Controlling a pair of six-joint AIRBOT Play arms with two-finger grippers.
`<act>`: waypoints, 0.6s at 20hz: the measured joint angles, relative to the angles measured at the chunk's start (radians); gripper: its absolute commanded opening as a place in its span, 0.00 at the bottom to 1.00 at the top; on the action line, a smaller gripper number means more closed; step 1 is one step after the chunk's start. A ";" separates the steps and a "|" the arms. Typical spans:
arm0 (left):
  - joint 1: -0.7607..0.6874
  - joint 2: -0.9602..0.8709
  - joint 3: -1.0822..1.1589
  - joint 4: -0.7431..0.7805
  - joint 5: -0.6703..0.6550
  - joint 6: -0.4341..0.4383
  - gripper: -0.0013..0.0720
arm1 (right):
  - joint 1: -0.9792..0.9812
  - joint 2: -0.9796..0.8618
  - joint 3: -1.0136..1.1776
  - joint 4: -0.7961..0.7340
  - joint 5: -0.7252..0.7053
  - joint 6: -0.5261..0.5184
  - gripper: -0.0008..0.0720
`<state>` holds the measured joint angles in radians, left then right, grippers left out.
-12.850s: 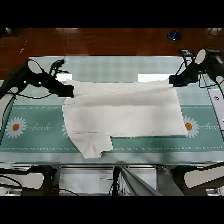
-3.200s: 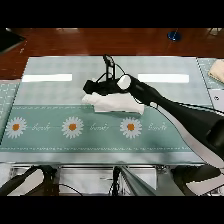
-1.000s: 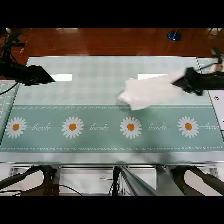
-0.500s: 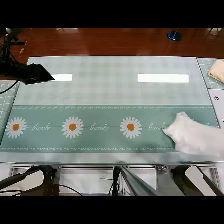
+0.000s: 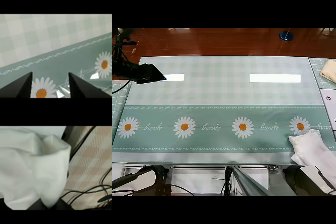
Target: Fold the shirts.
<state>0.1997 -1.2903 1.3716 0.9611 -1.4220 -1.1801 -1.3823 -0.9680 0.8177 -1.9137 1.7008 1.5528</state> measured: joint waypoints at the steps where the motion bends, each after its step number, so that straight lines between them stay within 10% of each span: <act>1: 0.000 0.000 0.000 0.000 0.000 0.000 0.75 | -0.032 0.000 -0.030 -0.023 -0.035 0.000 0.04; 3: 0.000 0.000 0.000 0.000 0.000 0.001 0.75 | -0.100 0.000 -0.076 -0.085 -0.117 0.007 0.17; 5: 0.000 0.000 0.000 0.000 0.000 0.001 0.75 | -0.178 0.000 -0.101 -0.127 -0.206 0.010 0.72; 6: 0.000 0.000 0.000 0.000 0.000 0.001 0.75 | -0.216 0.000 -0.108 -0.140 -0.246 -0.002 0.81; 10: 0.000 0.000 0.000 0.000 0.000 -0.005 0.75 | -0.311 0.000 -0.122 -0.203 -0.399 -0.035 0.80; 12: 0.000 -0.001 0.000 0.000 0.002 -0.013 0.75 | -0.329 0.000 -0.120 -0.200 -0.509 0.011 0.42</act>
<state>0.1997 -1.2911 1.3716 0.9615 -1.4204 -1.1927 -1.7111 -0.9680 0.6975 -2.1136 1.1919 1.5639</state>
